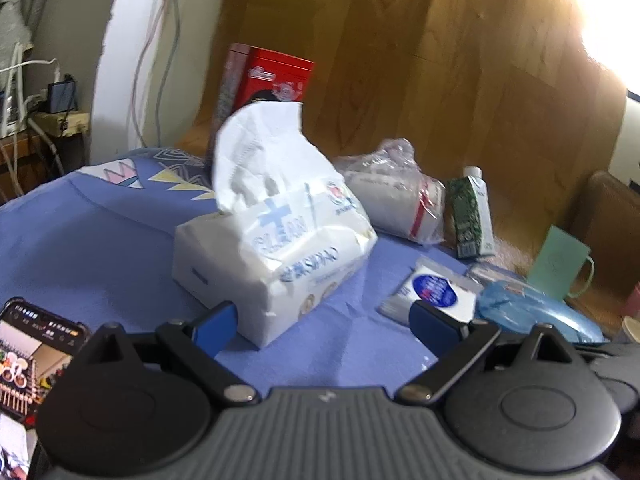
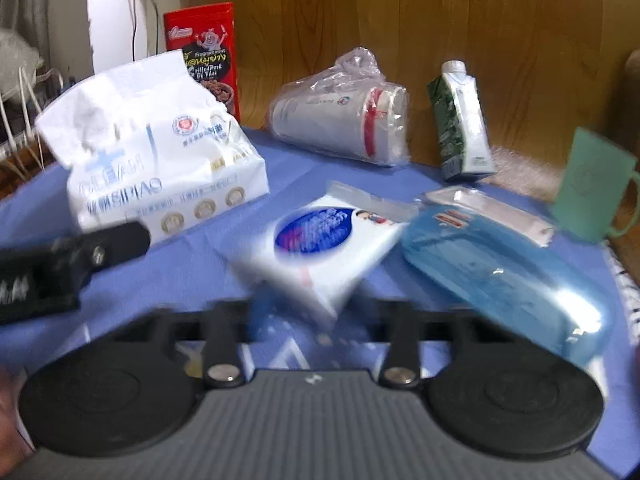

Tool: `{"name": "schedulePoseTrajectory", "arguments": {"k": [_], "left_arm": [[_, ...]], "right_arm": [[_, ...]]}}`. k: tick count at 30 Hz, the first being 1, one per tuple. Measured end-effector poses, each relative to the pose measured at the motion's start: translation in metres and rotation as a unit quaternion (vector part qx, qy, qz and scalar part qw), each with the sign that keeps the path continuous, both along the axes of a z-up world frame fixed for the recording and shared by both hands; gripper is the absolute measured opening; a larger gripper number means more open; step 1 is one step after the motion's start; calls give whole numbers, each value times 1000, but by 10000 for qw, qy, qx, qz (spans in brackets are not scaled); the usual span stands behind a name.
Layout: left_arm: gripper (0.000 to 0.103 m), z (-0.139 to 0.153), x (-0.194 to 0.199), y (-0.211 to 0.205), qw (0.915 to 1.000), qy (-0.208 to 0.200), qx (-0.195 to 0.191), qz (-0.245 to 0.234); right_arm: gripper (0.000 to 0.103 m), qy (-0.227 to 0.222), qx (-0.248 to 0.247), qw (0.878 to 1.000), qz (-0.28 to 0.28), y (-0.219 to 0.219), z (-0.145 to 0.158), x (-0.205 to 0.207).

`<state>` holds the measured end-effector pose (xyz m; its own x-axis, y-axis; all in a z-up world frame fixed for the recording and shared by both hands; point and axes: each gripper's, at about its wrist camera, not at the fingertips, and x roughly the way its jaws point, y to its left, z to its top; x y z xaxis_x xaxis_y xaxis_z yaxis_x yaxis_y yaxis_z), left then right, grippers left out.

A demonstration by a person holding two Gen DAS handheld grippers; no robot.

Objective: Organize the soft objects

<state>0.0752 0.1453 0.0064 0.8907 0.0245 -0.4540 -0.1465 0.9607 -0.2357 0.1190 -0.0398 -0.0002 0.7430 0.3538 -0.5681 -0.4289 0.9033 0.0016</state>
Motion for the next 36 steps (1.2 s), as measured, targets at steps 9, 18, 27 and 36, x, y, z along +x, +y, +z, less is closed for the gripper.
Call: {"name": "schedulePoseTrajectory", "arguments": {"k": [9, 18, 27, 36], "left_arm": [[96, -1, 0, 6, 9996, 50, -124, 235], [96, -1, 2, 6, 9996, 82, -94, 243], [96, -2, 9, 7, 9991, 284, -105, 311], [96, -4, 17, 6, 9979, 593, -94, 221]], "right_arm": [[14, -173, -72, 9998, 56, -13, 5, -21], [57, 465, 794, 9954, -255, -7, 15, 28], [102, 938, 1172, 9833, -1027, 9, 1, 84], [79, 338, 144, 9979, -536, 23, -1, 71]]}}
